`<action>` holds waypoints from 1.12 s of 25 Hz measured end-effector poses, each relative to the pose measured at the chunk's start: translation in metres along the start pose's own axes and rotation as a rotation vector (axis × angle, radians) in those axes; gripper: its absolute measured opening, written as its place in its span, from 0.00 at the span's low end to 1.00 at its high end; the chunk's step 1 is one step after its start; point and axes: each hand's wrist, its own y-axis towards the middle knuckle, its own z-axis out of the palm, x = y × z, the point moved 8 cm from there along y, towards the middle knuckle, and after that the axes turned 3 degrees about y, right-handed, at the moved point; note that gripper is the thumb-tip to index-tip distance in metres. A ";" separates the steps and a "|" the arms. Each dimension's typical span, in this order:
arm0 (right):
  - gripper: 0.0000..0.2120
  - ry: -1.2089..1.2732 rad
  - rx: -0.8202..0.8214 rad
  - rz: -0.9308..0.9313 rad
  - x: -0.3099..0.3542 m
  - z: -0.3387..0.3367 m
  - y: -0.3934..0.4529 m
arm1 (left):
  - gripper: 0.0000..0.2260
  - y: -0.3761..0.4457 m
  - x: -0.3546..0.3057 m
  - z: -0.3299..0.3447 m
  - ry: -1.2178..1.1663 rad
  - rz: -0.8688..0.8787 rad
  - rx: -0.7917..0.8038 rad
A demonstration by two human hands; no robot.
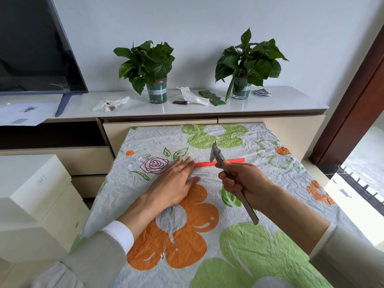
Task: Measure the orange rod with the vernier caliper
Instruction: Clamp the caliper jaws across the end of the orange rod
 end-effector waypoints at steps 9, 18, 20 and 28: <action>0.08 -0.005 0.015 -0.003 -0.003 -0.001 0.003 | 0.31 -0.001 0.000 -0.002 -0.024 -0.006 0.001; 0.09 -0.016 0.030 -0.015 -0.002 -0.003 0.005 | 0.31 0.000 -0.001 -0.002 -0.037 -0.010 -0.015; 0.09 -0.017 0.025 -0.017 -0.002 -0.003 0.006 | 0.31 -0.001 0.000 -0.002 -0.037 -0.009 -0.019; 0.09 -0.021 0.005 -0.006 -0.005 -0.006 0.009 | 0.30 0.000 0.000 -0.002 -0.049 -0.023 -0.019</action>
